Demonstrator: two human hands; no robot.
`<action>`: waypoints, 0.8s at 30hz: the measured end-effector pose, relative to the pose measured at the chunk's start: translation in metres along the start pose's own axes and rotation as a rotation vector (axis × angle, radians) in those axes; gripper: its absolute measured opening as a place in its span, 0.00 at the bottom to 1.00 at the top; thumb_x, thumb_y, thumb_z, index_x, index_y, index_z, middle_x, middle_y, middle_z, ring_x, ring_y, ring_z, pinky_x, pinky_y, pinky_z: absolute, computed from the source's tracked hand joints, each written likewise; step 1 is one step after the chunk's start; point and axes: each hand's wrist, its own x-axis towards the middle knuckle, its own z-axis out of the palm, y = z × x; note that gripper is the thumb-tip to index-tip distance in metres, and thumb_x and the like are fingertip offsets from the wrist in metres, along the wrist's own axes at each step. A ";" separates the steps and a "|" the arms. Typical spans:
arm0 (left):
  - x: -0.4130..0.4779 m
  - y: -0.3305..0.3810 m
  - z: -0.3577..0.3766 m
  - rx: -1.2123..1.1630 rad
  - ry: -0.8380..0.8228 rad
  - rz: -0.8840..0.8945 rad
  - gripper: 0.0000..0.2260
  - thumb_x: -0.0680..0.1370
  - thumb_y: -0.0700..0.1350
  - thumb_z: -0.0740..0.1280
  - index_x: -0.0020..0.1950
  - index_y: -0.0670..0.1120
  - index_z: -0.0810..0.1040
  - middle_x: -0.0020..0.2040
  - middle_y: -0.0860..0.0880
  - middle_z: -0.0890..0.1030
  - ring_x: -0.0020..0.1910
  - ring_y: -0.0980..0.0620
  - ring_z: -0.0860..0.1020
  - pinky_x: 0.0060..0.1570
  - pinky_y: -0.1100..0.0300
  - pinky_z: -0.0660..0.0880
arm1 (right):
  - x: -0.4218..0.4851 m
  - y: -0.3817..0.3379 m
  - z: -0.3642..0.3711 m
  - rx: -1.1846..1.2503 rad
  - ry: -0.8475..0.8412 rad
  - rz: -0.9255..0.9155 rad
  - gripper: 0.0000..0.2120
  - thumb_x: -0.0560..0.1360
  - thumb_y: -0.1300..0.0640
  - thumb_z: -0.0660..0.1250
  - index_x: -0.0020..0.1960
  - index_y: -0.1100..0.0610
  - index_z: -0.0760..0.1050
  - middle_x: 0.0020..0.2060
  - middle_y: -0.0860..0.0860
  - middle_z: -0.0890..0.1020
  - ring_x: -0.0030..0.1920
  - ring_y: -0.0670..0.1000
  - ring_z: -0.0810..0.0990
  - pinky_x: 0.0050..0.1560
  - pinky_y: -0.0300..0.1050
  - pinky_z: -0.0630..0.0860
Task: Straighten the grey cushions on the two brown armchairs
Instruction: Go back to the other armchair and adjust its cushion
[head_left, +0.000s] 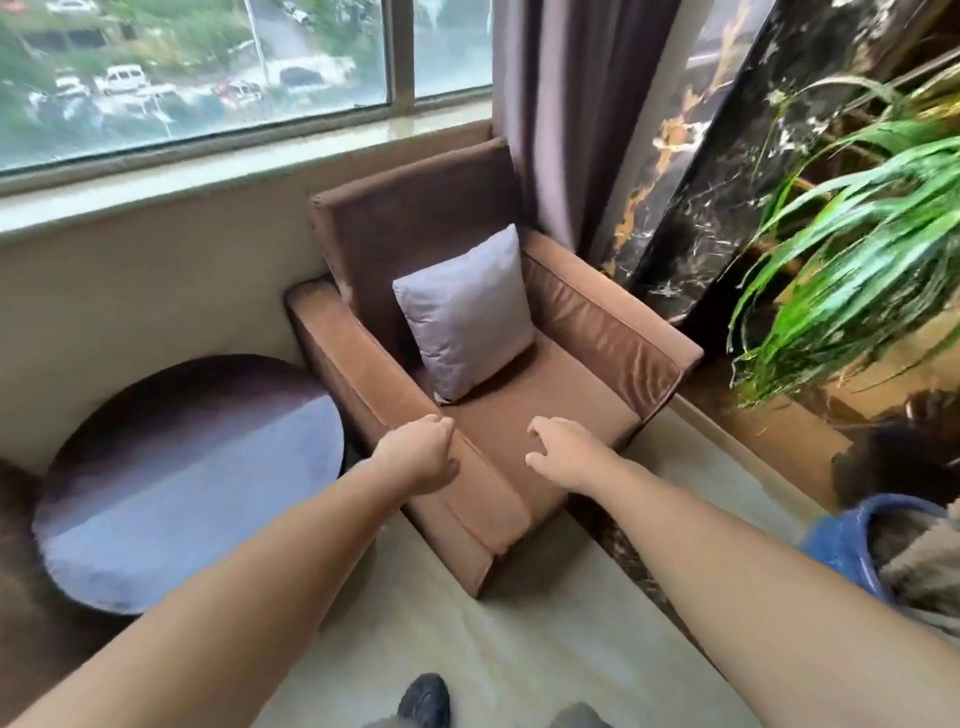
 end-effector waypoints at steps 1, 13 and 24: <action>0.016 0.002 -0.003 -0.003 0.000 -0.021 0.21 0.77 0.51 0.65 0.68 0.43 0.72 0.64 0.43 0.76 0.65 0.40 0.77 0.63 0.47 0.75 | 0.018 0.011 -0.008 0.001 -0.007 -0.008 0.21 0.80 0.51 0.64 0.69 0.59 0.70 0.67 0.58 0.76 0.68 0.59 0.74 0.67 0.53 0.71; 0.219 0.066 0.002 -0.240 0.147 -0.519 0.20 0.79 0.52 0.66 0.67 0.43 0.74 0.63 0.43 0.78 0.64 0.42 0.77 0.62 0.50 0.74 | 0.282 0.184 -0.110 -0.061 -0.145 -0.200 0.18 0.79 0.52 0.64 0.67 0.58 0.73 0.62 0.57 0.80 0.64 0.58 0.77 0.61 0.47 0.72; 0.319 0.081 -0.004 -0.348 0.186 -0.707 0.18 0.79 0.50 0.65 0.65 0.42 0.75 0.62 0.43 0.79 0.63 0.43 0.77 0.59 0.53 0.73 | 0.426 0.226 -0.179 0.003 -0.158 -0.254 0.15 0.78 0.54 0.65 0.63 0.57 0.76 0.55 0.53 0.82 0.59 0.56 0.79 0.53 0.44 0.71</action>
